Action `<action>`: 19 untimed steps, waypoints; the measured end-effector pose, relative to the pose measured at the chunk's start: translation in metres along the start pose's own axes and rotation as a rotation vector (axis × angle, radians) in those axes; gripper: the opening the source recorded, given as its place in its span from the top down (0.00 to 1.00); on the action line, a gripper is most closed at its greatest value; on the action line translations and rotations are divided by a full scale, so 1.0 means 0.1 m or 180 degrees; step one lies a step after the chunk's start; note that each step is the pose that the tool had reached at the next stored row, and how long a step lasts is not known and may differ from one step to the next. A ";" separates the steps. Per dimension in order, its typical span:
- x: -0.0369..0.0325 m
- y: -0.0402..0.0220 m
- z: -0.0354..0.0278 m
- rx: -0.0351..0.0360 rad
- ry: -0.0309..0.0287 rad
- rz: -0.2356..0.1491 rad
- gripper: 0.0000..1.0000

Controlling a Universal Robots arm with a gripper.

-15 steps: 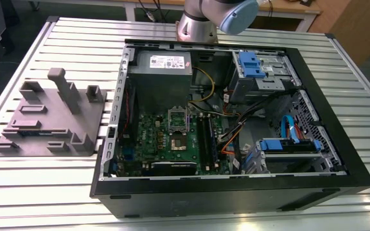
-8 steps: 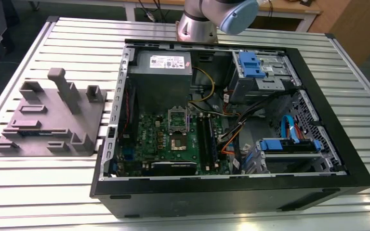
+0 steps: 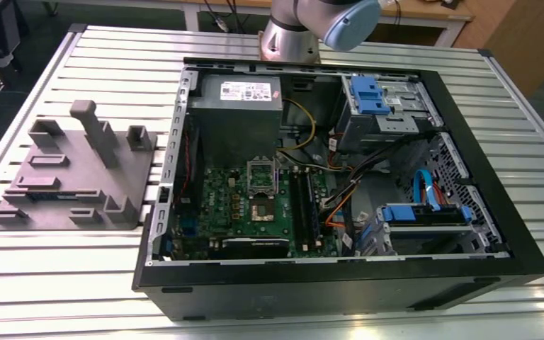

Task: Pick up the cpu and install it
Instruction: 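Pick up the cpu and move it towards the insertion slot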

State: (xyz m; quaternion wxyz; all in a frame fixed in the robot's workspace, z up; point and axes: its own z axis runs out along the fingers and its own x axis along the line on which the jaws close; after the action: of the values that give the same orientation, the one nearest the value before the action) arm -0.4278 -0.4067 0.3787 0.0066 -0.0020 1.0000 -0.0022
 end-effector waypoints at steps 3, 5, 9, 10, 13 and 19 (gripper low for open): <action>-0.011 0.000 0.001 0.0000 0.0000 0.0000 0.53; -0.011 0.000 0.001 0.0000 0.0000 0.0000 0.53; -0.048 0.000 0.001 0.0000 0.0000 0.0000 0.53; -0.050 0.000 0.001 0.0000 0.0000 0.0000 0.53; -0.061 0.000 0.001 0.0000 0.0000 0.0000 0.53; -0.104 -0.001 0.002 0.0000 0.0000 0.0000 0.53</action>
State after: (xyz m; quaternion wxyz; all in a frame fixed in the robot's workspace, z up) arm -0.4174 -0.4068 0.3787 0.0066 -0.0020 1.0000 -0.0022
